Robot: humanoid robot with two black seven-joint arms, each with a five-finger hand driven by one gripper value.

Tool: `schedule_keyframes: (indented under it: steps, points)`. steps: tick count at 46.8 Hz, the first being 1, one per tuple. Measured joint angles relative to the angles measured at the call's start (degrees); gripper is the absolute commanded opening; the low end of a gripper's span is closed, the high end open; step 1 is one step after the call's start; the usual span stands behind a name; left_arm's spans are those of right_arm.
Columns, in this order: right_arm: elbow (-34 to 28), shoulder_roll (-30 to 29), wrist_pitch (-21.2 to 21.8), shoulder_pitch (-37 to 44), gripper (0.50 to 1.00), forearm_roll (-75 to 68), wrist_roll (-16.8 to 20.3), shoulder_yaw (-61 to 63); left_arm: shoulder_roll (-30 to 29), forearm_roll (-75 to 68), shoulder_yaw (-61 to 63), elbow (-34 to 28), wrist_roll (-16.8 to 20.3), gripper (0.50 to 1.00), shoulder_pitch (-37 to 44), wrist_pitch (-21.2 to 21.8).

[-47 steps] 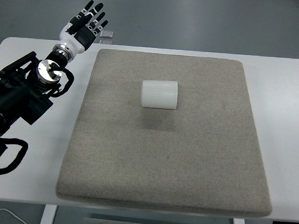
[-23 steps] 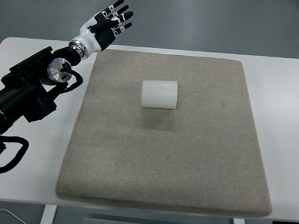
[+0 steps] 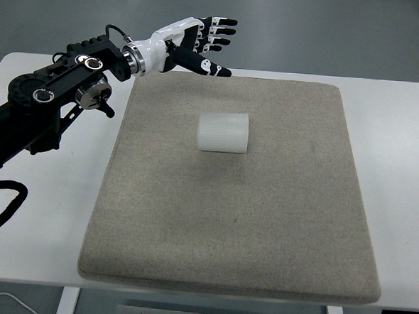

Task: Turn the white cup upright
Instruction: 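Swing the left hand over the white cup lying on its side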

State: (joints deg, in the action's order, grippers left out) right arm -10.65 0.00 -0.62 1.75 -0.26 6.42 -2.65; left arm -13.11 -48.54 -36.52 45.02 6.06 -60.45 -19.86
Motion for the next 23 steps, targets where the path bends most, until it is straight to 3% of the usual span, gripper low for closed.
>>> schedule_keyframes:
  steps: [11,23]
  points:
    - [0.0,0.0,0.0,0.0,0.930,0.0,0.0,0.0,-3.0,-8.4,8.1,7.2,-5.5,0.992,-5.4,-1.2]
    - [0.0,0.0,0.0,0.0,0.930,0.0,0.0,0.0,-3.2,-8.6,13.9,6.8,-11.1,0.992,-13.5,-6.6]
